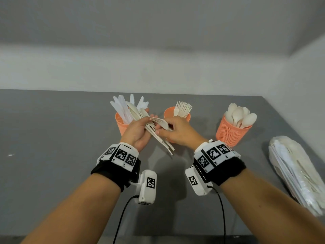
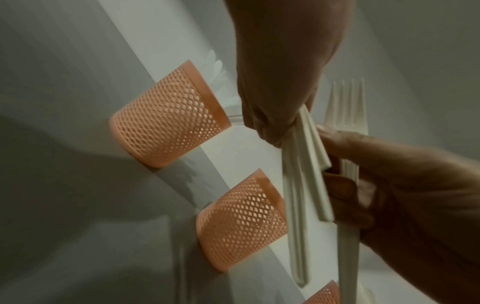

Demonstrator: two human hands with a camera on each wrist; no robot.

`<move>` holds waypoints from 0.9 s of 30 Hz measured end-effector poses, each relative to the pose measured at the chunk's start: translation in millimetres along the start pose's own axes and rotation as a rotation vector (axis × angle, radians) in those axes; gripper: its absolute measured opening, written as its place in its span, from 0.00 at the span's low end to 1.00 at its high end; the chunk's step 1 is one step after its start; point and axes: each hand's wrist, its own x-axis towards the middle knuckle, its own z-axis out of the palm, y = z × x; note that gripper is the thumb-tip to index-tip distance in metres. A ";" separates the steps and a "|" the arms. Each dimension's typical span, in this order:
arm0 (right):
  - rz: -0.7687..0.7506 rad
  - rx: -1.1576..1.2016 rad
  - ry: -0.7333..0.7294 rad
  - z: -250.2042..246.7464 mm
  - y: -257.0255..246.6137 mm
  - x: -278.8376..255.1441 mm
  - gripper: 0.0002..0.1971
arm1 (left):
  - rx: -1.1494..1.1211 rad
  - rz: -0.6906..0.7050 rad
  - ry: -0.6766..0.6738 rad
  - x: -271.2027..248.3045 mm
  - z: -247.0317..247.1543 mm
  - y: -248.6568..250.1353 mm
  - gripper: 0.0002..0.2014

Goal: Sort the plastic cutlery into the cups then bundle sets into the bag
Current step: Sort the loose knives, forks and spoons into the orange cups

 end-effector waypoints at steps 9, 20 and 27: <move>-0.048 -0.113 0.139 3.1 0.1 -1.4 0.16 | 0.011 -0.089 -0.101 -3.1 14.7 -3.7 0.13; 0.101 0.020 0.017 -18.4 8.1 -3.9 0.06 | 0.047 -0.079 -0.076 -5.2 15.2 -8.0 0.14; 0.052 0.497 0.422 -57.6 8.1 25.1 0.08 | 0.129 0.009 -0.050 -9.8 16.2 -4.2 0.06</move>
